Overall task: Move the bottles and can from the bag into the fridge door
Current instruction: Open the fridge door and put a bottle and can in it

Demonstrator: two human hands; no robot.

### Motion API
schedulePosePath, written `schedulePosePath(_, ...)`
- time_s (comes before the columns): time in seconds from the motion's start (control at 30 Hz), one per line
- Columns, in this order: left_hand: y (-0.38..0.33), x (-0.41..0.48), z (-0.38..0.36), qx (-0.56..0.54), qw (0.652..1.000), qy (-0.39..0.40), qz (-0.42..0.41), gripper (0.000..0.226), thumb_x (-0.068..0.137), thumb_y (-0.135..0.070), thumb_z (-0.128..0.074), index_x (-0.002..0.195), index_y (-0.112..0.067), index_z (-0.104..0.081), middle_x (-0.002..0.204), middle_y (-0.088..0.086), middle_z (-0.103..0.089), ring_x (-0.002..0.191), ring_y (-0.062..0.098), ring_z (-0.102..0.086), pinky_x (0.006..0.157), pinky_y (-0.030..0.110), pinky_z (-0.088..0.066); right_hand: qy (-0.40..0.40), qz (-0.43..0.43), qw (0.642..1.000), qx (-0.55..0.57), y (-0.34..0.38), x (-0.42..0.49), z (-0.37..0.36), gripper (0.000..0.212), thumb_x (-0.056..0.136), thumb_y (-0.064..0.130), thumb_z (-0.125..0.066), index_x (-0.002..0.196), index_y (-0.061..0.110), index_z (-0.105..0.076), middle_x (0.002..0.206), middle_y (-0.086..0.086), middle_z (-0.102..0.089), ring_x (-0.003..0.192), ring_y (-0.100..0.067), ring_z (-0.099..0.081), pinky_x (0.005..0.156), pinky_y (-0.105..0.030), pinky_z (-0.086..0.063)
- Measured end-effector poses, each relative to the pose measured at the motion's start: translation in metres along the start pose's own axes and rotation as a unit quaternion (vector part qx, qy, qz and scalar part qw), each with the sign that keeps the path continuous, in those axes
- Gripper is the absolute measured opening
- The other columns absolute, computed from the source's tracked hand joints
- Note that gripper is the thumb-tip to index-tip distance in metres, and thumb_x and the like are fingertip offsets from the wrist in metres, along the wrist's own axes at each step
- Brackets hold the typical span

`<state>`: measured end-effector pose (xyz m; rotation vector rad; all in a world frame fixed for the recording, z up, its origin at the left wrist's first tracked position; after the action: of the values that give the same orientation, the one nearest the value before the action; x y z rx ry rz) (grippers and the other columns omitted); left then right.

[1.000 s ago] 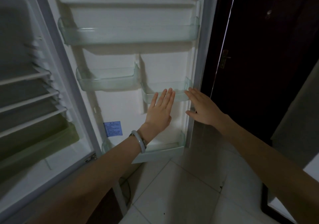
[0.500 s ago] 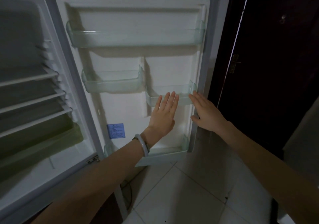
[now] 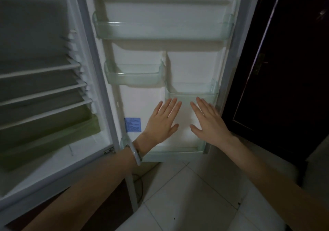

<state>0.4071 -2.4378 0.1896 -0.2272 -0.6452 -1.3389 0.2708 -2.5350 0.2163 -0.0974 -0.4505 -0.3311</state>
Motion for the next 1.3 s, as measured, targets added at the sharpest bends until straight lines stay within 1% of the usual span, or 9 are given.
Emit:
schedulePosePath(0.2, 0.048, -0.097, 0.013, 0.039, 0.993, 0.061, 0.092, 0.077, 0.084, -0.046, -0.052, 0.145, -0.007, -0.026, 0.150, 0.014, -0.030, 0.138, 0.030, -0.030, 0.111, 0.046, -0.025, 0.052, 0.090, 0.994, 0.038, 0.081, 0.009, -0.042, 0.076, 0.085, 0.036, -0.058, 0.145, 0.010, -0.020, 0.155, -0.015, -0.017, 0.143, -0.030, -0.016, 0.113, -0.036, -0.004)
schedulePosePath(0.37, 0.083, -0.198, 0.035, 0.047, 0.970, 0.118, 0.209, 0.081, 0.080, -0.046, -0.058, 0.143, -0.006, -0.029, 0.148, 0.016, -0.034, 0.136, 0.030, -0.032, 0.112, 0.046, -0.025, 0.102, 0.196, 0.972, 0.082, 0.180, 0.017, -0.082, 0.076, 0.072, 0.035, -0.071, 0.134, 0.003, -0.042, 0.135, -0.023, -0.048, 0.123, -0.037, -0.048, 0.102, -0.047, -0.039)
schedulePosePath(0.5, 0.100, -0.291, 0.064, 0.074, 0.936, 0.160, 0.305, 0.081, 0.084, -0.045, -0.058, 0.146, -0.008, -0.020, 0.151, 0.015, -0.027, 0.140, 0.029, -0.024, 0.114, 0.043, -0.015, 0.121, 0.271, 0.947, 0.125, 0.272, 0.012, -0.100, 0.078, 0.083, 0.040, -0.061, 0.144, 0.011, -0.024, 0.148, -0.015, -0.032, 0.136, -0.031, -0.030, 0.111, -0.043, -0.028)
schedulePosePath(0.67, 0.112, -0.400, 0.112, 0.108, 0.888, 0.174, 0.413, 0.087, 0.073, -0.046, -0.070, 0.141, -0.006, -0.033, 0.143, 0.016, -0.041, 0.132, 0.031, -0.040, 0.109, 0.044, -0.028, 0.161, 0.372, 0.902, 0.151, 0.385, -0.011, -0.113, 0.079, 0.088, 0.045, -0.052, 0.147, 0.014, -0.011, 0.154, -0.012, -0.017, 0.141, -0.027, -0.018, 0.114, -0.039, -0.017)
schedulePosePath(0.73, 0.114, -0.441, 0.133, 0.123, 0.868, 0.183, 0.445, 0.087, 0.073, -0.046, -0.071, 0.140, -0.004, -0.036, 0.143, 0.017, -0.042, 0.132, 0.032, -0.040, 0.109, 0.046, -0.028, 0.173, 0.406, 0.883, 0.157, 0.430, -0.022, -0.113, 0.079, 0.088, 0.046, -0.052, 0.147, 0.014, -0.010, 0.154, -0.013, -0.016, 0.141, -0.028, -0.018, 0.115, -0.039, -0.016)
schedulePosePath(0.87, 0.115, -0.524, 0.171, 0.136, 0.828, 0.189, 0.510, 0.084, 0.083, -0.048, -0.060, 0.146, -0.007, -0.020, 0.152, 0.014, -0.025, 0.141, 0.028, -0.021, 0.115, 0.042, -0.013, 0.190, 0.454, 0.850, 0.187, 0.516, -0.048, -0.107, 0.077, 0.089, 0.043, -0.053, 0.147, 0.014, -0.011, 0.153, -0.012, -0.018, 0.140, -0.027, -0.019, 0.114, -0.037, -0.018)
schedulePosePath(1.03, 0.118, -0.618, 0.211, 0.149, 0.783, 0.205, 0.568, 0.087, 0.081, -0.048, -0.063, 0.146, -0.009, -0.021, 0.152, 0.013, -0.027, 0.140, 0.028, -0.024, 0.112, 0.042, -0.007, 0.198, 0.498, 0.813, 0.226, 0.610, -0.083, -0.105, 0.074, 0.088, 0.040, -0.055, 0.146, 0.014, -0.017, 0.149, -0.010, -0.027, 0.137, -0.026, -0.025, 0.112, -0.034, -0.021)
schedulePosePath(1.13, 0.117, -0.663, 0.230, 0.132, 0.759, 0.196, 0.606, 0.085, 0.086, -0.046, -0.057, 0.148, -0.013, -0.010, 0.156, 0.011, -0.014, 0.143, 0.027, -0.011, 0.111, 0.037, 0.001, 0.209, 0.527, 0.790, 0.232, 0.657, -0.097, -0.107, 0.073, 0.088, 0.039, -0.055, 0.146, 0.012, -0.018, 0.149, -0.011, -0.028, 0.138, -0.025, -0.024, 0.112, -0.033, -0.019)
schedulePosePath(1.3, 0.119, -0.733, 0.244, 0.151, 0.715, 0.234, 0.641, 0.081, 0.085, -0.049, -0.055, 0.147, -0.010, -0.018, 0.153, 0.013, -0.021, 0.141, 0.029, -0.021, 0.113, 0.044, -0.015, 0.231, 0.555, 0.761, 0.243, 0.719, -0.108, -0.118, 0.071, 0.089, 0.036, -0.055, 0.146, 0.013, -0.019, 0.148, -0.011, -0.029, 0.137, -0.024, -0.025, 0.112, -0.033, -0.021)
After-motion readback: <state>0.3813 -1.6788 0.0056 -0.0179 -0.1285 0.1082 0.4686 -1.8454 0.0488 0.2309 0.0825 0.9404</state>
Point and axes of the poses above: each hand's wrist, its own x-axis towards the middle knuckle, its own z-axis out of the back of the hand, y = z × x, the point moved 4 cm from there along x, towards the middle knuckle
